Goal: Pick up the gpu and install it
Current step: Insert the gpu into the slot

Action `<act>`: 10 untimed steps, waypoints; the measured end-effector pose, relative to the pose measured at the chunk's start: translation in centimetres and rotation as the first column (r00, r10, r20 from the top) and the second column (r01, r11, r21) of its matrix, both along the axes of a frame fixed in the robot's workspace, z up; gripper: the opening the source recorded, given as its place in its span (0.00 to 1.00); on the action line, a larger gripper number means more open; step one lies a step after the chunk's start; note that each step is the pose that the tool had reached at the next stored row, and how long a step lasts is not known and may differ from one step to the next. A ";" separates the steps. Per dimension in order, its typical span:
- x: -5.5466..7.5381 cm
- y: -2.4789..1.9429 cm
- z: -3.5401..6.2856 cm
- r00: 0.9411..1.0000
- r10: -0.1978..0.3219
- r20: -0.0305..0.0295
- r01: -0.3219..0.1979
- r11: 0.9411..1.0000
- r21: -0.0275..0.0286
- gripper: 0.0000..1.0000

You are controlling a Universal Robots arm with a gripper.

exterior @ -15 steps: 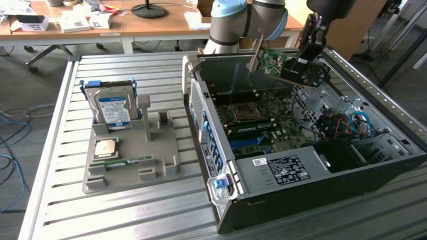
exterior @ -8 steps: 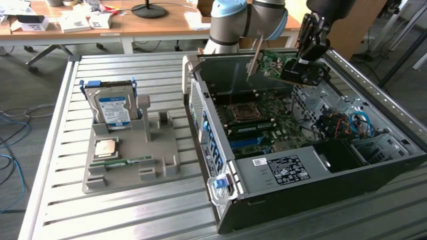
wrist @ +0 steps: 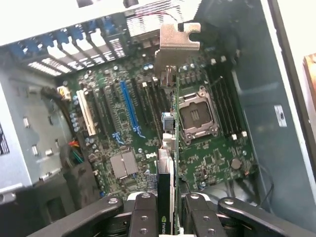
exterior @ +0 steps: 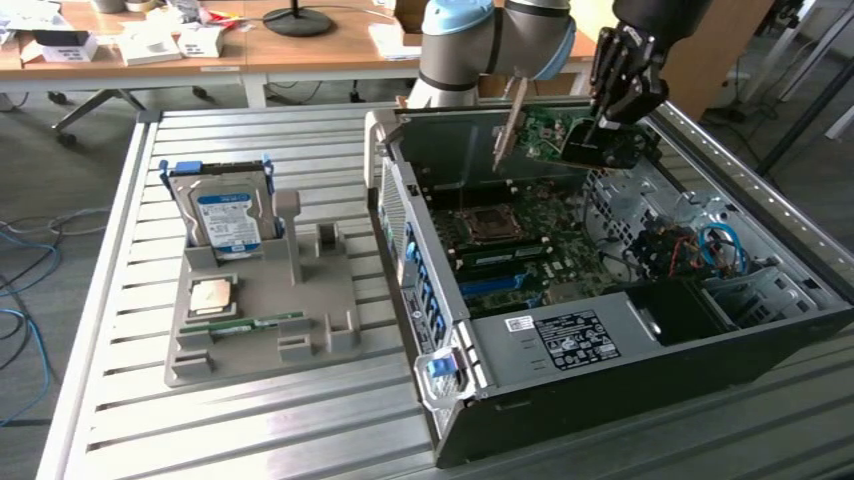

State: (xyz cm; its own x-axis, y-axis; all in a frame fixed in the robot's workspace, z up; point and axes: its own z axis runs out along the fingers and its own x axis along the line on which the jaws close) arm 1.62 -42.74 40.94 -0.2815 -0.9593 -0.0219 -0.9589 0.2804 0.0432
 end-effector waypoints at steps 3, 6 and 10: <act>0.0 0.00 -0.03 0.999 0.054 0.000 -0.054 0.999 0.000 0.26; 0.0 0.00 -0.07 0.994 0.108 0.000 -0.108 0.994 0.000 0.26; 0.0 0.00 -0.14 0.984 0.181 0.000 -0.181 0.984 0.000 0.26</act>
State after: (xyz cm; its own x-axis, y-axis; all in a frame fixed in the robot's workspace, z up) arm 1.63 -42.74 40.80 -0.1037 -0.9944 -0.0219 -0.9938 0.1026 0.0432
